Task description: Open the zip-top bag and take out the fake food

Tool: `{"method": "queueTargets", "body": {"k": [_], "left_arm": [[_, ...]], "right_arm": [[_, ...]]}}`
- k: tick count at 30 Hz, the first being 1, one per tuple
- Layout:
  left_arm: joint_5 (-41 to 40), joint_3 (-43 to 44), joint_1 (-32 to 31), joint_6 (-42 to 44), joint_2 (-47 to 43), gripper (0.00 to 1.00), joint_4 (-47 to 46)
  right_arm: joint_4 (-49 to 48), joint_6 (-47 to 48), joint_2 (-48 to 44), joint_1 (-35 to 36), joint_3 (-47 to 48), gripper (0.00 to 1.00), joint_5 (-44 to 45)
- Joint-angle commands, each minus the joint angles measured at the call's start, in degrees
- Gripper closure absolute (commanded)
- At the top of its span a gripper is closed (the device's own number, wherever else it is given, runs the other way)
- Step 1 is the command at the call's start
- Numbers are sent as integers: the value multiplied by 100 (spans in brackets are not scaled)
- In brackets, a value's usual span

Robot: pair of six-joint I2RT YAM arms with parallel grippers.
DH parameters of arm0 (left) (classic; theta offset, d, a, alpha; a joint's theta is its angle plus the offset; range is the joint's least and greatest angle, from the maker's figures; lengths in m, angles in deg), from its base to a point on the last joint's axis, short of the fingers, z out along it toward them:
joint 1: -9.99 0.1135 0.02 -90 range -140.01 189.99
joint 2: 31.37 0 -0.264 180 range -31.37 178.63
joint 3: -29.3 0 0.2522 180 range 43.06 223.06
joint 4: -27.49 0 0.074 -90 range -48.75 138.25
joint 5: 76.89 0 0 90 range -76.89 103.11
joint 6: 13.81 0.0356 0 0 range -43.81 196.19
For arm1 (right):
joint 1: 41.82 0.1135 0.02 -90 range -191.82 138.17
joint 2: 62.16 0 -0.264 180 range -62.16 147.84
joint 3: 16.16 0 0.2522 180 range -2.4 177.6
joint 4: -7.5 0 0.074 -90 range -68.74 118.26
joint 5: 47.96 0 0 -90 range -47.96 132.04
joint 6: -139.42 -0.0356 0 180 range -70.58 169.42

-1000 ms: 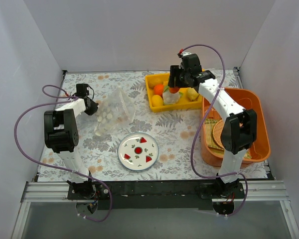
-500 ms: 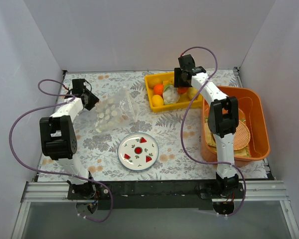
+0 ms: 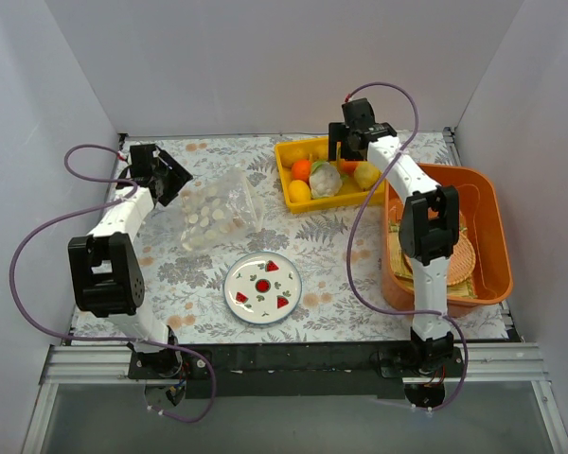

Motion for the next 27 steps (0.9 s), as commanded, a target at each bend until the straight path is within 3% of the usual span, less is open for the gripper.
{"method": "queueTargets", "body": {"k": [1, 5, 10, 16, 19, 23, 27], "left_arm": [[213, 141, -113, 104, -502, 34, -48], [283, 115, -307, 34, -861, 20, -4], [-5, 97, -1323, 52, -1275, 2, 145], [-173, -210, -2422, 42, -1951, 2, 207], [-787, -245, -3195, 113, -2197, 2, 356], [-807, -543, -3637, 227, -2663, 2, 444], [-902, -746, -3813, 473, -3033, 2, 532]], "right_arm": [[-119, -89, -874, 169, -159, 5, -26], [-145, -107, -1296, 459, -457, 4, -34], [-645, -168, -2349, 872, -1658, 3, -26], [-1242, -300, -3817, 1715, -3118, 2, -8], [-1655, -476, -4678, 1962, -4164, 2, -122], [-2077, -696, -6029, 2050, -5647, 2, -421], [-2176, -670, -6885, 2068, -6266, 2, -228]]}}
